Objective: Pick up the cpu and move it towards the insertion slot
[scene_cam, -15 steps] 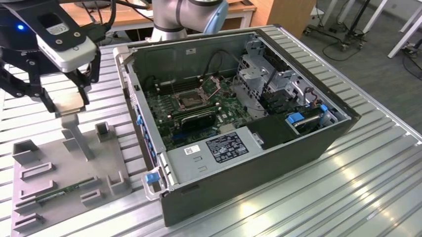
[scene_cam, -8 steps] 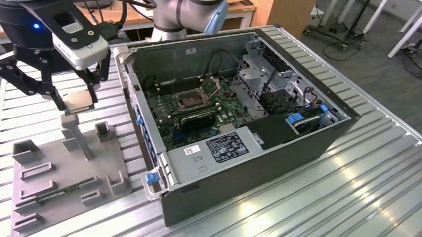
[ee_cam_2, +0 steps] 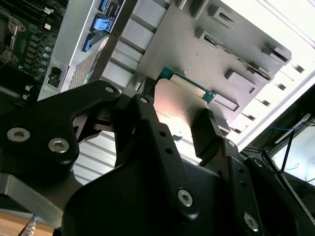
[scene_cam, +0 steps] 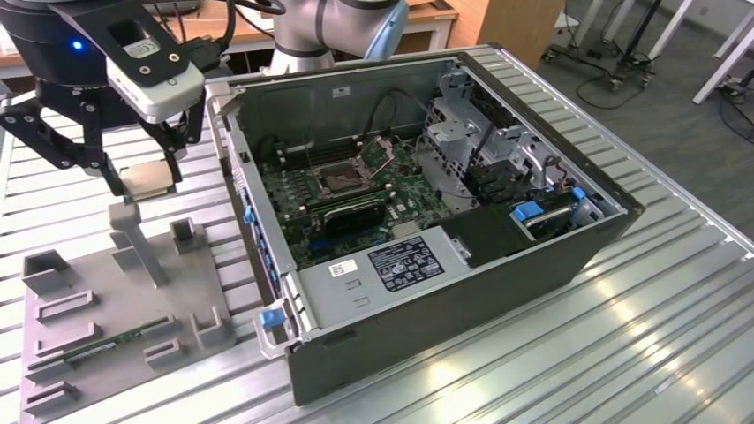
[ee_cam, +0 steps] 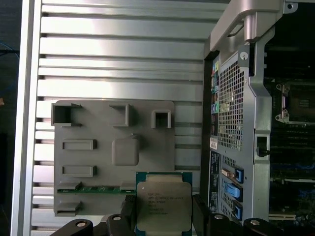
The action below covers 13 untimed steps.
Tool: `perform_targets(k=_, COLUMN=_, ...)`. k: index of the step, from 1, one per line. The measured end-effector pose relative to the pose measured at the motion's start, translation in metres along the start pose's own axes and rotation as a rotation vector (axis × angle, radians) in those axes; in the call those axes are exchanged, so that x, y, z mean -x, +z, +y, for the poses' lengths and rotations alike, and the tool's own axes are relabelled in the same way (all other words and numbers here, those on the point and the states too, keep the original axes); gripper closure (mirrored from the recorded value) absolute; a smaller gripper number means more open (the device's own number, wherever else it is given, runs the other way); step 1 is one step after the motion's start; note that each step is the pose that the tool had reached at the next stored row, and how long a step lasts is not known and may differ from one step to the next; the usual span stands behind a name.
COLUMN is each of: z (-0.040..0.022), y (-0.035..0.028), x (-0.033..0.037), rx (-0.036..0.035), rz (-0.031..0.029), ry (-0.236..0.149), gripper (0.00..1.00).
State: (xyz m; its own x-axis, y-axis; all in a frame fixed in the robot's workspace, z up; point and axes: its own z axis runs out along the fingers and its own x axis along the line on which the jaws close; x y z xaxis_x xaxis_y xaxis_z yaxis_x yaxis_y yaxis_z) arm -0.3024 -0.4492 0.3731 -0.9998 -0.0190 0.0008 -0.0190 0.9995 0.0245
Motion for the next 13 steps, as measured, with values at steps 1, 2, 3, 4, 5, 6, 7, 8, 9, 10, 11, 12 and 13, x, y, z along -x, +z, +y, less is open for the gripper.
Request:
perform_targets(k=1, z=0.0000, y=0.0000, x=0.0001, rx=0.0000, rz=0.0000, ry=0.000, gripper=0.46)
perform_targets(k=2, z=0.0000, y=0.0000, x=0.0001, rx=-0.0001, rz=0.0001, ry=0.000, gripper=0.46)
perform_targets(k=3, z=0.0000, y=0.0000, x=0.0001, rx=0.0000, rz=0.0000, ry=0.000, gripper=0.46)
perform_targets(k=4, z=0.0000, y=0.0000, x=0.0001, rx=0.0000, rz=0.0000, ry=0.000, gripper=0.46)
perform_targets(k=5, z=0.0000, y=0.0000, x=0.0002, rx=0.0000, rz=0.0000, ry=0.000, gripper=0.46)
perform_targets(k=6, z=0.0000, y=0.0000, x=0.0007, rx=0.0000, rz=0.0000, ry=0.000, gripper=0.46)
perform_targets(k=7, z=0.0000, y=-0.0001, x=0.0014, rx=0.0000, rz=0.0001, ry=0.000, gripper=0.46)
perform_targets(k=8, z=0.0000, y=-0.0001, x=0.0021, rx=0.0000, rz=0.0001, ry=0.000, gripper=0.46)
perform_targets(k=9, z=-0.0001, y=0.0000, x=0.0030, rx=0.0000, rz=0.0001, ry=0.000, gripper=0.46)
perform_targets(k=10, z=-0.0001, y=-0.0001, x=0.0041, rx=-0.0001, rz=0.0001, ry=0.000, gripper=0.46)
perform_targets(k=11, z=-0.0001, y=0.0000, x=0.0052, rx=0.0000, rz=0.0000, ry=0.000, gripper=0.46)
perform_targets(k=12, z=-0.0001, y=0.0000, x=0.0065, rx=0.0000, rz=0.0000, ry=0.000, gripper=0.46)
perform_targets(k=13, z=-0.0001, y=0.0000, x=0.0078, rx=0.0000, rz=0.0000, ry=0.000, gripper=0.46)
